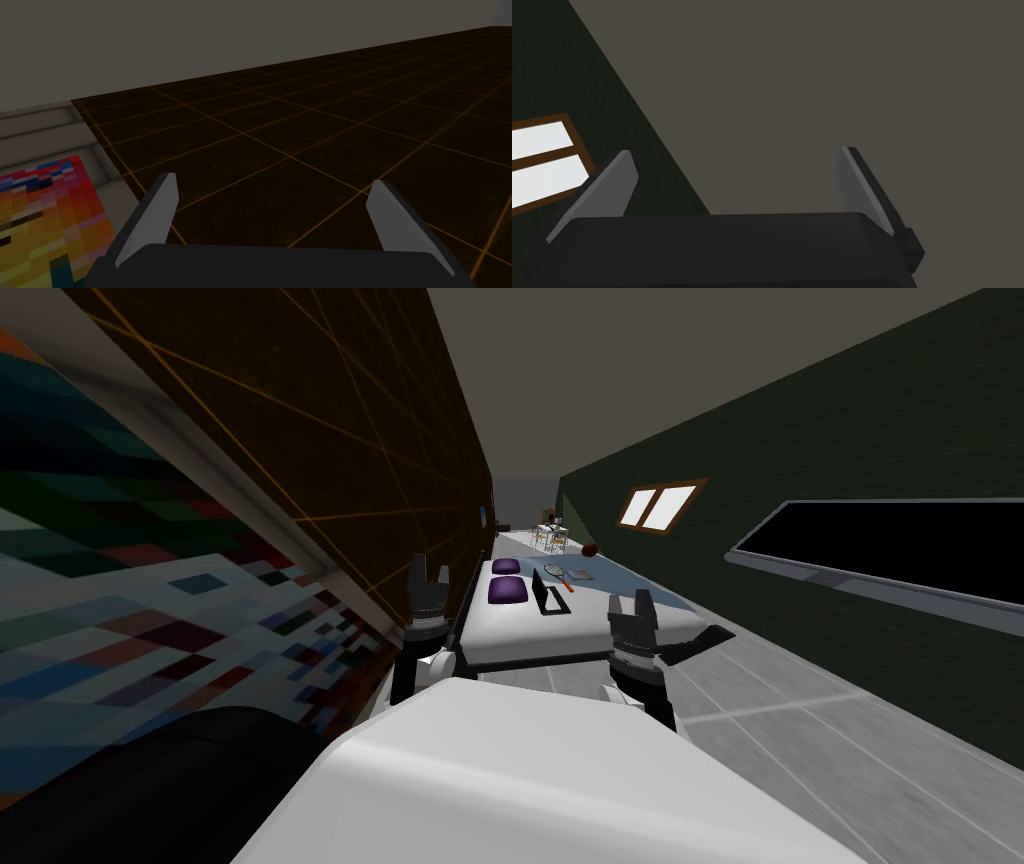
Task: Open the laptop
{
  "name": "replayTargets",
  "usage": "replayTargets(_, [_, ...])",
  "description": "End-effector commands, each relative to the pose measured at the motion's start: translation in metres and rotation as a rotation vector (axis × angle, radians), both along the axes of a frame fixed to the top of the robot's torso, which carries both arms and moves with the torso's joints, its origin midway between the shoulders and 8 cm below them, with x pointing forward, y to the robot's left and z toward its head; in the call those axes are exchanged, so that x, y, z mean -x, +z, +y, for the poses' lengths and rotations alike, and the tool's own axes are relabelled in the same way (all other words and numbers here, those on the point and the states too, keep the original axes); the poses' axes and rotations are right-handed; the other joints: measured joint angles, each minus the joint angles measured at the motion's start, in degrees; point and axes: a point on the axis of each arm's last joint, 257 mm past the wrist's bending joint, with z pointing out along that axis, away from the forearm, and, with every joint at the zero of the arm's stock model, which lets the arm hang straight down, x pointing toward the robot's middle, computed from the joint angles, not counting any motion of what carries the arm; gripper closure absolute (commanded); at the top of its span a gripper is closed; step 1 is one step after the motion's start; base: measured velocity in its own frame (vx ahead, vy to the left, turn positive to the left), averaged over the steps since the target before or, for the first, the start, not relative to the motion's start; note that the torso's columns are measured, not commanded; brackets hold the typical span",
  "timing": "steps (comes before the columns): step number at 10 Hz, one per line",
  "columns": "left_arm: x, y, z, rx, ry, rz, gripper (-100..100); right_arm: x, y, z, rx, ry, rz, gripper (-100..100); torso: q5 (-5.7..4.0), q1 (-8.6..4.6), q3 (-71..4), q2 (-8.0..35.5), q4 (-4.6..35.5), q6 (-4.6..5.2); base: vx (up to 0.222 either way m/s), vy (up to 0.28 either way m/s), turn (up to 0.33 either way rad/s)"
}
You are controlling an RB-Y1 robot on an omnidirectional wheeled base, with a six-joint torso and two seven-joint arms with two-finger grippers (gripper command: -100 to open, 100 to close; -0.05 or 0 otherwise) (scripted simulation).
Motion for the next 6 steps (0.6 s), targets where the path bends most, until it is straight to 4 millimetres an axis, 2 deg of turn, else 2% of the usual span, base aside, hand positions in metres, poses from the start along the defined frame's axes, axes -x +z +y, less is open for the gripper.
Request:
replayTargets(1, [0.0,0.0,0.0,0.0,0.0,0.0,0,0.0,0.0,0.0,0.0,0.0,0.0,0,0.0,0.0,-4.7,2.3,2.3,0.0,0.0,0.0,0.0])
replayTargets(6, [0.0001,0.0001,0.0,0.0,0.0,0.0,0,0.0001,0.0001,0.0,0.0,0.0,0.0,0,0.0,0.0,-45.4,22.7,22.7,0.0,0.0,0.0,0.0])
